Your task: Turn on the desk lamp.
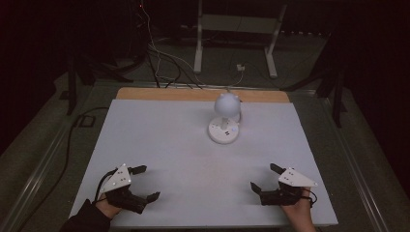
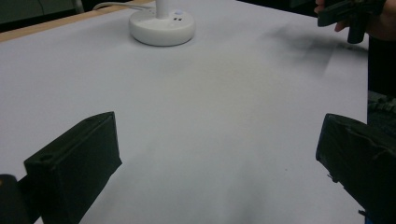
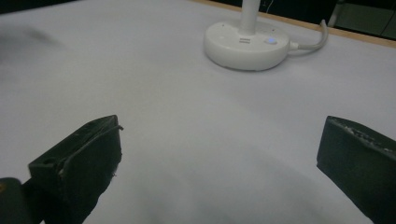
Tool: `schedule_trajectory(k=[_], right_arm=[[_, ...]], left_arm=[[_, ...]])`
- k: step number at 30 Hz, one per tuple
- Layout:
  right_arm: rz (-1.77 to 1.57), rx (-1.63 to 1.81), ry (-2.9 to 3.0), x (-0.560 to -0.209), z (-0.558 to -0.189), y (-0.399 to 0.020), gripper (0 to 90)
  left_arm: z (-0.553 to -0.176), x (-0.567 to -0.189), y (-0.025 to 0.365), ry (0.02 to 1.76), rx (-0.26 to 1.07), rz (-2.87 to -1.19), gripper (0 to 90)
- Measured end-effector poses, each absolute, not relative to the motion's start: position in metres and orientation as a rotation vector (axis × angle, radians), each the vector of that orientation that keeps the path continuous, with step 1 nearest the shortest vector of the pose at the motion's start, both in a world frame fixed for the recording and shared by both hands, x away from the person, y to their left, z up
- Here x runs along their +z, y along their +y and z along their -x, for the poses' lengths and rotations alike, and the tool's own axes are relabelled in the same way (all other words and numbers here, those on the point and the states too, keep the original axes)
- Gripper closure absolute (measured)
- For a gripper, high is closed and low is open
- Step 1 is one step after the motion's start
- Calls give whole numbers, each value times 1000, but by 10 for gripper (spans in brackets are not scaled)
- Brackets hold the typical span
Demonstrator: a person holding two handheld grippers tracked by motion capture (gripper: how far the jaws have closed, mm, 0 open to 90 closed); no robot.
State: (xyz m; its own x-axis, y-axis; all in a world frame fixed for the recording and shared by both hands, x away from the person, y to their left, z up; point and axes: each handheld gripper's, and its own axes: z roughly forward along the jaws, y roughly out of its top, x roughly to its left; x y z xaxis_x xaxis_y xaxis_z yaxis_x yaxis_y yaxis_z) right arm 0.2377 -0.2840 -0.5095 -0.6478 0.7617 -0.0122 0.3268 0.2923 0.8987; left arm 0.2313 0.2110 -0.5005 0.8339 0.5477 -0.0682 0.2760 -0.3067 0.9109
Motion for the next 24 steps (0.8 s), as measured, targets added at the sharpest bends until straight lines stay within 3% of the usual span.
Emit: schedule_trajectory(k=[24], right_arm=[[-1059, 1282, 2130, -500, -237, -280, 0]], left_arm=[[-231, -500, 214, 621, 310, -1870, 2]])
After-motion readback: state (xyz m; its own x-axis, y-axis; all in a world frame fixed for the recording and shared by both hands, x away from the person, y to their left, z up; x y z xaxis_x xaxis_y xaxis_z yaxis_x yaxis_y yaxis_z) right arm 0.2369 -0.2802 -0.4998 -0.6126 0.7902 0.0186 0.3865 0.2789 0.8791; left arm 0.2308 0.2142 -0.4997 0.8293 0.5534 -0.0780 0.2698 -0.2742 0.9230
